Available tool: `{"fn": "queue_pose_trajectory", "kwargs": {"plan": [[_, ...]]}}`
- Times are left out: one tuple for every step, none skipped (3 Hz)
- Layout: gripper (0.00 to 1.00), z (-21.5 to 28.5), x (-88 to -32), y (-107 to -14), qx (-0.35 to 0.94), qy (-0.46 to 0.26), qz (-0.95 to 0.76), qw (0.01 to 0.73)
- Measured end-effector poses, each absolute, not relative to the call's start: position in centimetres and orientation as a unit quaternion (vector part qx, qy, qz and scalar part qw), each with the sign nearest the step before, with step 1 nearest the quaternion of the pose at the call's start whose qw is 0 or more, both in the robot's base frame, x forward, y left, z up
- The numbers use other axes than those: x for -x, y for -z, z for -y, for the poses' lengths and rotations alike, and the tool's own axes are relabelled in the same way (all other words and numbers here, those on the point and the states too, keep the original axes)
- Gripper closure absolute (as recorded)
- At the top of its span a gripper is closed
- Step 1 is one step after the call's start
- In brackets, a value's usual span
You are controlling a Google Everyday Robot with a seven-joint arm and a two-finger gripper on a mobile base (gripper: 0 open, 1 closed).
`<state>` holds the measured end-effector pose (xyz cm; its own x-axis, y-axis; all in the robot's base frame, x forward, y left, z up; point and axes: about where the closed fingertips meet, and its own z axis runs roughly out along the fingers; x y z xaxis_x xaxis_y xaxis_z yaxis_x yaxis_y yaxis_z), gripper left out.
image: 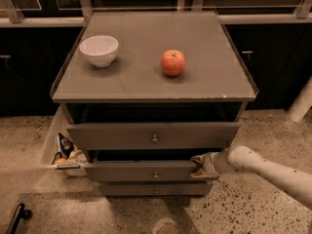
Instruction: Open middle drawer
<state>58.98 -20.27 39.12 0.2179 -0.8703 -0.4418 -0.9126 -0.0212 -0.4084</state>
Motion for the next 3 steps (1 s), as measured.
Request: {"fn": "queue_pose_trajectory", "kwargs": {"plan": [[0.38, 20.20, -58.92, -38.84, 0.714, -0.041, -0.626, 0.312], [0.61, 20.78, -58.42, -37.99, 0.709, -0.059, -0.632, 0.308], [0.84, 20.77, -58.42, -38.52, 0.709, -0.060, -0.632, 0.308]]}}
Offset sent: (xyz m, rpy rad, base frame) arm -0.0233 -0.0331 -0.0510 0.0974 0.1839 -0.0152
